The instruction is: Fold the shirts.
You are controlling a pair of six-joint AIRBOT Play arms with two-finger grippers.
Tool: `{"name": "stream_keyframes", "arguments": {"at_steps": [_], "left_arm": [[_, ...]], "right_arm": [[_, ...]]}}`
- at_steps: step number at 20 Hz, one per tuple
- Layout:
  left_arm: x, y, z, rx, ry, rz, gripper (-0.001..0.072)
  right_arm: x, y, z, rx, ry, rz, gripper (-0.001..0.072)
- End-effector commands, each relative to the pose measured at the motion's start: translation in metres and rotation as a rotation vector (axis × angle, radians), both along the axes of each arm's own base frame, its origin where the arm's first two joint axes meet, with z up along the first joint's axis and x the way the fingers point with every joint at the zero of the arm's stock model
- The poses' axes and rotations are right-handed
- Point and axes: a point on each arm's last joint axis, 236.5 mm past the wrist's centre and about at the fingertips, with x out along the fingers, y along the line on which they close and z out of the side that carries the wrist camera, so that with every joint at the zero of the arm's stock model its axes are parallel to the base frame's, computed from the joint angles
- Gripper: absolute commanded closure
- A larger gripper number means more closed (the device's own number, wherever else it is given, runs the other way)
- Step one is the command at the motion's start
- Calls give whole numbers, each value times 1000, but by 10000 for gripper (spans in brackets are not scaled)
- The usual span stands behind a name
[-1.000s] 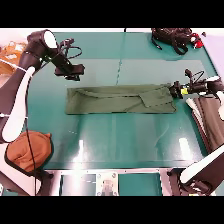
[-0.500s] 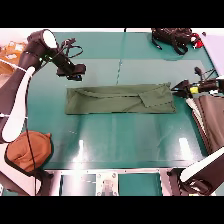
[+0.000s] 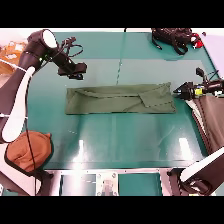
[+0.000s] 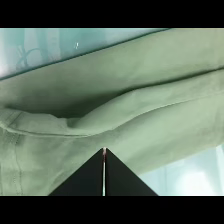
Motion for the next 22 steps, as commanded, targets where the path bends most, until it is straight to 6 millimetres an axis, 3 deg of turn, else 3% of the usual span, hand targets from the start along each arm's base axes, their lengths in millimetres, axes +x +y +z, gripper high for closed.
{"name": "stream_keyframes", "arguments": {"at_steps": [1, 6, 8, 10, 11, 14, 18, 22], "left_arm": [[1, -1, 1, -5, -5, 2, 685], [0, -7, 3, -33, -2, -1, 684], [0, -17, 7, -78, -1, -3, 684], [-1, -31, 9, -145, 3, -8, 685], [-1, -40, 8, -169, -3, -23, 685], [0, -62, -9, -184, -24, -22, 684], [-1, -124, -32, -240, -124, -42, 684], [-23, -204, -67, -331, -121, -107, 684]], "right_arm": [[0, 21, -8, 10, 12, 62, 75], [12, 35, -35, -40, 51, 43, 76], [15, 42, -40, -44, 61, 40, 134], [16, 51, -40, -44, 62, 59, 587], [16, 53, -39, -45, 61, 64, 692], [11, 55, -27, -34, 68, 86, 692], [17, 53, 25, -77, -20, 84, 692], [3, 72, 116, -117, -126, 116, 691]]}}
